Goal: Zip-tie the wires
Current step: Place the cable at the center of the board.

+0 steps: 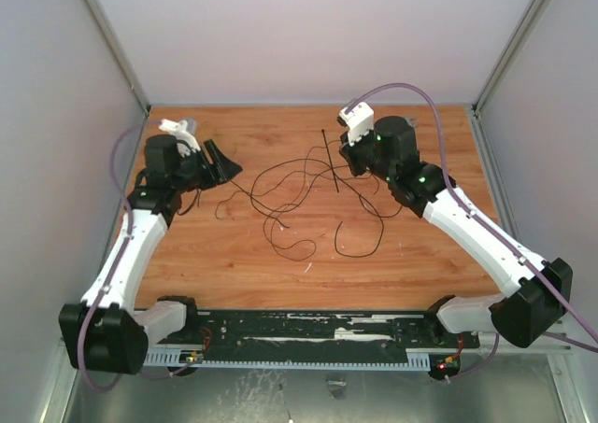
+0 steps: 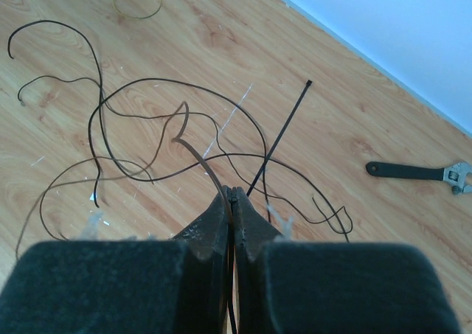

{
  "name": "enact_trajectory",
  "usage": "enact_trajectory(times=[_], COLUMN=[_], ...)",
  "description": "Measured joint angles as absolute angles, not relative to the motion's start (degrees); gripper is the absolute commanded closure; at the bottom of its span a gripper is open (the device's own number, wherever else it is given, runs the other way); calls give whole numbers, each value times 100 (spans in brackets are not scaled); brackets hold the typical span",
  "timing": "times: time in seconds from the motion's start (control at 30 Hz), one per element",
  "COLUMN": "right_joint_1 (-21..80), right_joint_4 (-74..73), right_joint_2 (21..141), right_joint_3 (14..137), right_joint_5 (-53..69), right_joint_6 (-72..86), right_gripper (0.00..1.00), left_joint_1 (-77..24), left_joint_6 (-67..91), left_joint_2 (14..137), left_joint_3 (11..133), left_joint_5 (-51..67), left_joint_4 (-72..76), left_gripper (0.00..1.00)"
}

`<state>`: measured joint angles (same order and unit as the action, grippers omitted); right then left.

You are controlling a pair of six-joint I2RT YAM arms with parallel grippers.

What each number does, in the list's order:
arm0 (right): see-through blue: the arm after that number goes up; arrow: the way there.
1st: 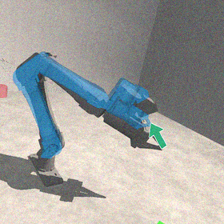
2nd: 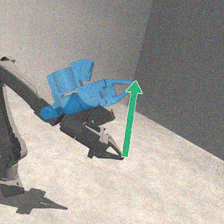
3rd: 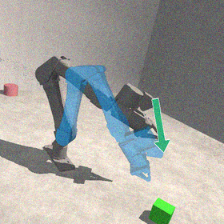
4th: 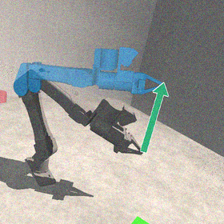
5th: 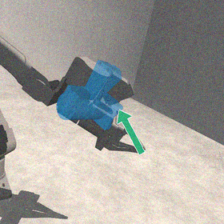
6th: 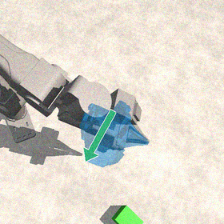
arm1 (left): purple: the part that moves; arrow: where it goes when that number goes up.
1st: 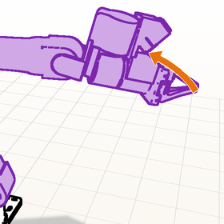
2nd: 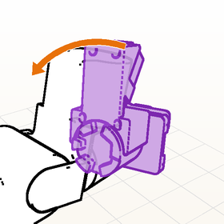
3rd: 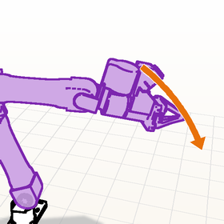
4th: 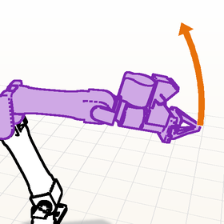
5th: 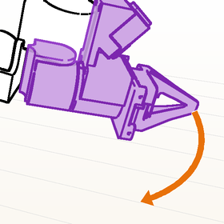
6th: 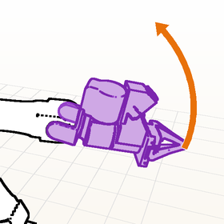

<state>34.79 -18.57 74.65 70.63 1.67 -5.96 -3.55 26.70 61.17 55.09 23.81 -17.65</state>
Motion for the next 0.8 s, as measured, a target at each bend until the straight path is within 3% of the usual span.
enact_trajectory(times=[0.27,0.8], right_joint_1=[3479,3479], right_joint_4=[-1798,-1815], right_joint_2=[7089,6667], right_joint_3=[6807,6657], right_joint_5=[-97,-475], right_joint_6=[-576,-580], right_gripper=[100,100], left_joint_1=[-1402,-2685], left_joint_6=[2443,1468], left_joint_2=[7618,10272], left_joint_3=[5336,6960], left_joint_5=[1461,327], left_joint_4=[-1811,-2314], left_gripper=[38,43])
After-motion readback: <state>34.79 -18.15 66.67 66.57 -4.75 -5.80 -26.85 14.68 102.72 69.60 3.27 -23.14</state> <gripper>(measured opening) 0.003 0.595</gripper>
